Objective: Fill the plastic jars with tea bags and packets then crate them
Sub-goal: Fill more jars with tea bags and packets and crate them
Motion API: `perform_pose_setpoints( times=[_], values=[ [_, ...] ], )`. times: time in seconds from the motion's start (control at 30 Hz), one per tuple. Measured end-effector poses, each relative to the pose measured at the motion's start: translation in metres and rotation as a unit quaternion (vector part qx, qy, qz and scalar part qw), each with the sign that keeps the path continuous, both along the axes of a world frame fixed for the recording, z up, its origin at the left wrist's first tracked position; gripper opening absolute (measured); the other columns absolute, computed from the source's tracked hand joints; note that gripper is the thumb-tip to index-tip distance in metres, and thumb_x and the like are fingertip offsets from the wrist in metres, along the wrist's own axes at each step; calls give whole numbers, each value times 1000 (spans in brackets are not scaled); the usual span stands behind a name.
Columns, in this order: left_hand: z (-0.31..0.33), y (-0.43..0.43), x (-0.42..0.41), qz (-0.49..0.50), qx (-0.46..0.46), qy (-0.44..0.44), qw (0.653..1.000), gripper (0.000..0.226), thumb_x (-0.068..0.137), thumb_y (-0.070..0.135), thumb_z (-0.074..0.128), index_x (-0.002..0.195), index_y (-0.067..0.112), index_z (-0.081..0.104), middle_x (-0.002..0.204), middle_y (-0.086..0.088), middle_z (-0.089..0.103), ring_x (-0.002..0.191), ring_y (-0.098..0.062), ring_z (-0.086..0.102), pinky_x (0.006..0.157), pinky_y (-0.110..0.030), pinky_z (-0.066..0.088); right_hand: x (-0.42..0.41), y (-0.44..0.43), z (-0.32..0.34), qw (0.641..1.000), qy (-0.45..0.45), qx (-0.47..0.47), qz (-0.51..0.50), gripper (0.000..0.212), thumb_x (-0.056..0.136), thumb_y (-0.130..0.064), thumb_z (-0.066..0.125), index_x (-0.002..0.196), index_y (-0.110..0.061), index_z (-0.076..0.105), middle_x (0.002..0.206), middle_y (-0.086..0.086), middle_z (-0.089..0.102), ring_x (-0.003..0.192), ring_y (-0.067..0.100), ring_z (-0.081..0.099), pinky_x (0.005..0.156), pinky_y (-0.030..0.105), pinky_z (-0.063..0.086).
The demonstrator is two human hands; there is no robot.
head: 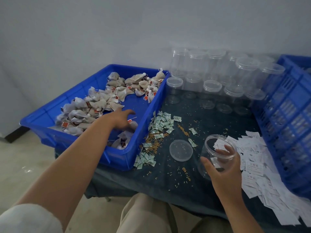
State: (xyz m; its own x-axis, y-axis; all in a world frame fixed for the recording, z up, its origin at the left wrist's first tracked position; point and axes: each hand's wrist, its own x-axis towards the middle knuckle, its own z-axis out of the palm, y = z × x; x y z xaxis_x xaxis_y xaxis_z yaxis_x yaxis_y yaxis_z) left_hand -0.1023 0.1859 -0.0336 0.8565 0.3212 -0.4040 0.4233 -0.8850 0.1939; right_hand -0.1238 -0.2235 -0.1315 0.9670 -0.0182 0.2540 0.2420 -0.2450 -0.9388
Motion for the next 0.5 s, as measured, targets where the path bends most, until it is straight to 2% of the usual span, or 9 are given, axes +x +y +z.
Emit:
perform_pose_setpoints(
  times=[0.03, 0.07, 0.13, 0.17, 0.23, 0.3, 0.37, 0.43, 0.5],
  values=[
    [-2, 0, -2, 5, -18, 39, 999, 87, 86, 49, 83, 158, 39, 36, 148, -3, 45, 110, -26, 65, 83, -36, 59, 0, 0, -1, 1000, 0, 0, 1, 88, 64, -64, 86, 139, -46, 45, 121, -50, 55, 119, -2, 62, 103, 42, 54],
    [-4, -2, -3, 0, -37, 70, 997, 82, 86, 44, 83, 156, 36, 39, 137, 0, 56, 98, -19, 70, 71, -30, 60, 0, 0, -1, 1000, 1, 0, 3, 88, 64, -64, 86, 140, -43, 45, 122, -48, 56, 119, 1, 63, 103, 44, 55],
    [-11, -4, -1, -18, -60, 94, 994, 59, 89, 28, 78, 142, 29, 54, 108, -2, 72, 68, -8, 73, 52, -21, 54, 0, -1, -2, 1000, 1, -2, 5, 89, 64, -63, 86, 140, -41, 46, 123, -46, 57, 120, 7, 64, 104, 47, 56],
    [-12, -6, -1, -24, -71, 89, 993, 48, 90, 21, 75, 136, 27, 60, 102, -4, 75, 64, -8, 73, 53, -22, 54, 0, -1, -2, 1000, 2, -4, 5, 87, 65, -63, 86, 139, -43, 46, 122, -47, 56, 121, 8, 64, 104, 47, 56],
    [-12, -7, -1, -24, -87, 58, 994, 31, 94, 16, 72, 124, 24, 68, 98, -5, 77, 70, -13, 78, 62, -28, 60, -1, -1, 0, 1000, 4, -3, 5, 85, 64, -65, 86, 136, -49, 44, 121, -50, 55, 119, 3, 63, 102, 41, 54],
    [-7, -4, -3, -1, -78, -25, 997, 12, 99, 19, 71, 111, 19, 71, 97, -5, 77, 76, -18, 78, 70, -33, 62, -1, 0, 1, 1000, 1, -3, 9, 84, 63, -66, 85, 135, -53, 43, 122, -50, 54, 118, -4, 61, 102, 37, 52],
    [1, -1, -4, 66, -135, -154, 977, 10, 98, 21, 75, 103, 14, 71, 100, -9, 75, 82, -22, 78, 74, -36, 64, -1, 0, -1, 1000, -3, 1, 14, 86, 64, -65, 86, 137, -49, 44, 126, -45, 56, 122, 3, 63, 105, 37, 52],
    [17, -5, -8, 141, -255, -270, 918, 19, 94, 21, 80, 105, 9, 71, 102, -11, 75, 83, -22, 78, 63, -27, 62, 0, -1, -2, 1000, -4, 3, 15, 89, 64, -64, 86, 140, -42, 46, 130, -36, 59, 126, 7, 62, 107, 38, 53],
    [38, -14, -14, 170, -296, -353, 871, 23, 92, 27, 82, 107, 12, 71, 101, -6, 73, 79, -13, 75, 56, -18, 57, -1, -1, -2, 1000, -9, 10, 22, 88, 63, -66, 86, 139, -47, 46, 128, -38, 59, 123, -5, 61, 103, 24, 51]
  ],
)
